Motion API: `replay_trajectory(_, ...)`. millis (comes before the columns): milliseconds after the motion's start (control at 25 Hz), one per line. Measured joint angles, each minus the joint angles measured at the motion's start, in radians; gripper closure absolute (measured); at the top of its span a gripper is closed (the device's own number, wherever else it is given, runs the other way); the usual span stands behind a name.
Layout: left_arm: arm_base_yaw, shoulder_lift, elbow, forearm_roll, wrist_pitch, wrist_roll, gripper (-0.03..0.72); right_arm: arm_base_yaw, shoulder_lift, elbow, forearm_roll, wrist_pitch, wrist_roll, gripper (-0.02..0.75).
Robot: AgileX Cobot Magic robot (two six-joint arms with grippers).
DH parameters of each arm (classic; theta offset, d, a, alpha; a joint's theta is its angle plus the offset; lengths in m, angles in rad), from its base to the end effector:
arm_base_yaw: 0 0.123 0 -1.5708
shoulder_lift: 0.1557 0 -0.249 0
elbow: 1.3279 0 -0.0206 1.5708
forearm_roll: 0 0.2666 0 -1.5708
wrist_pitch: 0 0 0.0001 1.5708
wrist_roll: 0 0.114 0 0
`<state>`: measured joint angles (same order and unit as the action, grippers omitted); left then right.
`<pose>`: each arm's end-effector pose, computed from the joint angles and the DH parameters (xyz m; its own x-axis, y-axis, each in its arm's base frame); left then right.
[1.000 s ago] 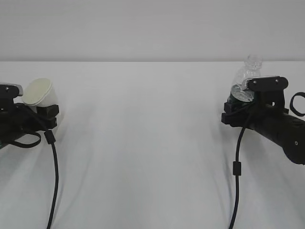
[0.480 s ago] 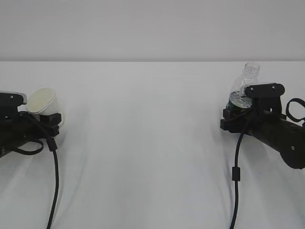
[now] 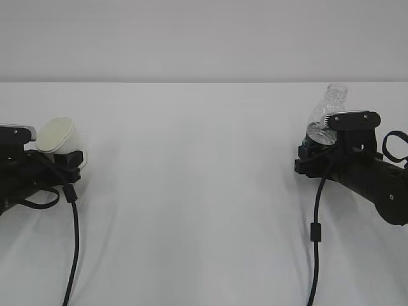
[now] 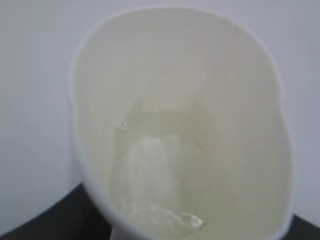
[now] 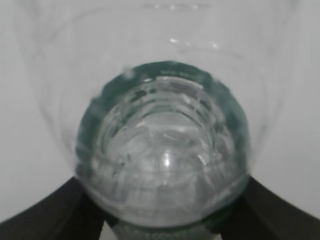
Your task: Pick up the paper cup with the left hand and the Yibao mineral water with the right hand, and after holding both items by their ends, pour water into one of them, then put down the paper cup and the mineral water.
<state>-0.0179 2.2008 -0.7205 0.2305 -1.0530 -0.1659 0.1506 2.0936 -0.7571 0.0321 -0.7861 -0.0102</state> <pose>0.3479 -0.0289 0.0017 -0.3543 -0.0429 -0.9342 0.1863 0.9757 -0.1155 0.3583 0.0517 0.0194 -0.4436 -0.0547 -0.8946 -0.1244 0.9922 0.0010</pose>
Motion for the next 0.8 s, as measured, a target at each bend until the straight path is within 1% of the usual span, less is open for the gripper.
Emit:
replay_trajectory(120, 0.0, 0.002, -0.001, 0.014, -0.001, 0.0, 0.305, 0.0, 0.0, 0.0, 0.0, 0.002, -0.002, 0.278)
replay_trajectory(280, 0.0, 0.002, -0.001, 0.026, -0.001, 0.0, 0.257, 0.0, 0.0, 0.0, 0.0, 0.002, -0.002, 0.257)
replay_trajectory(320, 0.0, 0.002, -0.001, 0.028, 0.001, 0.0, 0.235, 0.0, 0.0, 0.0, 0.0, 0.004, -0.002, 0.218)
replay_trajectory(440, 0.0, 0.002, -0.001, 0.046, 0.025, 0.0, 0.185, 0.0, 0.0, 0.0, -0.002, 0.019, -0.002, 0.175)
replay_trajectory(680, 0.0, -0.055, -0.001, 0.066, 0.15, -0.004, 0.171, 0.0, 0.0, 0.0, -0.002, 0.049, -0.002, 0.162)
replay_trajectory(800, 0.0, -0.09, -0.001, 0.068, 0.181, -0.004, 0.171, 0.0, -0.005, 0.001, -0.004, 0.059, -0.002, 0.16)
